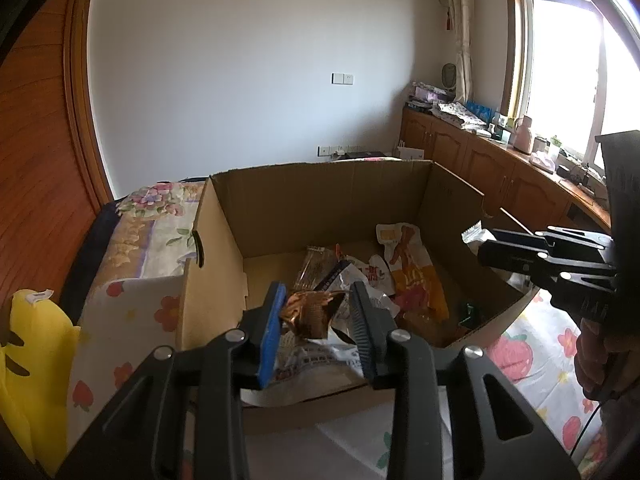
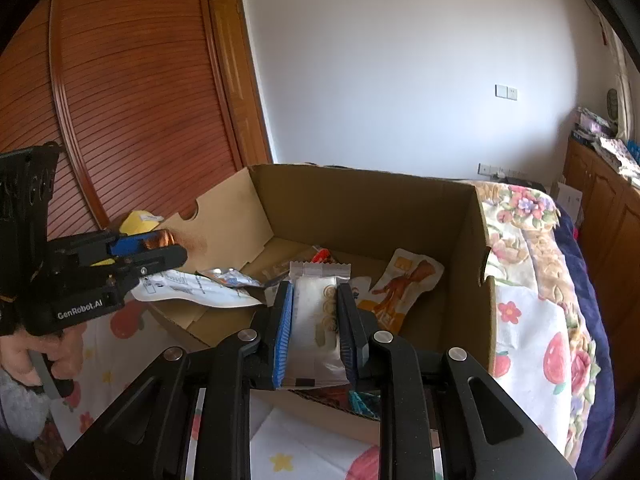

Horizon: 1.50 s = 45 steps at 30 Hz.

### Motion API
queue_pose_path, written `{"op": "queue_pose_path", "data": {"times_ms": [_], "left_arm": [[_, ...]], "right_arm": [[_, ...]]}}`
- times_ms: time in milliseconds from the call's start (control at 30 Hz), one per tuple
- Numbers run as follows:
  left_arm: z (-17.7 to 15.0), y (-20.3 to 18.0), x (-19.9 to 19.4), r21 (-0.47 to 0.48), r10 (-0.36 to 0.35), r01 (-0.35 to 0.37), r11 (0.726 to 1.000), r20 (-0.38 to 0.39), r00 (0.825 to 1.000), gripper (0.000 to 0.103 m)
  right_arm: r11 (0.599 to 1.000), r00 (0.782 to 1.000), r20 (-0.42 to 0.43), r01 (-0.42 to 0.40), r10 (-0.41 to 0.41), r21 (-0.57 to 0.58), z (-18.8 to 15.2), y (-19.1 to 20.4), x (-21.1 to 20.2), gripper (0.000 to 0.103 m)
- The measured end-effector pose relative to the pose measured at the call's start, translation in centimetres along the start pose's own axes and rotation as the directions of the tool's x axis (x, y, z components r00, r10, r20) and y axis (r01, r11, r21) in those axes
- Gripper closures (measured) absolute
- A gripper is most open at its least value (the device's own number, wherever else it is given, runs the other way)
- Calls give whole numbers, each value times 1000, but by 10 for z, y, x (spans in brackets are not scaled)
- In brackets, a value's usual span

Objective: Organize snacks

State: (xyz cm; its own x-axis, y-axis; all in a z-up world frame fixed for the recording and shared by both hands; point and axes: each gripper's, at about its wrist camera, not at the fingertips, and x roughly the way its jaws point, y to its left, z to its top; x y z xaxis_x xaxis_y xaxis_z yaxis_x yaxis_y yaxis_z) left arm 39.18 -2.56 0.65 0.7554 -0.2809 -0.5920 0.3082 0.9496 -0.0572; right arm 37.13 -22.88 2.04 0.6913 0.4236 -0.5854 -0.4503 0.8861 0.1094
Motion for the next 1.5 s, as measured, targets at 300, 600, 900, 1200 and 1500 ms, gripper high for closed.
{"op": "queue_pose_path", "data": {"times_ms": [300, 600, 900, 1200, 1500], "left_arm": [[-1, 0, 0, -7, 1, -1, 1000, 5, 1000, 66], [0, -2, -17, -8, 2, -2, 1000, 37, 999, 65], [-5, -13, -66, 9, 7, -8, 1000, 78, 997, 65], [-36, -34, -138, 18, 21, -23, 1000, 104, 994, 64], [-92, -66, -200, 25, 57, -60, 998, 101, 993, 62]], "right_arm": [[1000, 1000, 0, -1, 1, 8, -1, -1, 0, 81], [1000, 1000, 18, 5, -5, 6, -1, 3, -9, 81], [999, 998, 46, 33, -32, -12, -3, 23, -50, 81], [997, 996, 61, 72, -71, -24, -28, 60, -113, 80], [994, 992, 77, 106, -105, -10, -72, 98, -167, 74]]}}
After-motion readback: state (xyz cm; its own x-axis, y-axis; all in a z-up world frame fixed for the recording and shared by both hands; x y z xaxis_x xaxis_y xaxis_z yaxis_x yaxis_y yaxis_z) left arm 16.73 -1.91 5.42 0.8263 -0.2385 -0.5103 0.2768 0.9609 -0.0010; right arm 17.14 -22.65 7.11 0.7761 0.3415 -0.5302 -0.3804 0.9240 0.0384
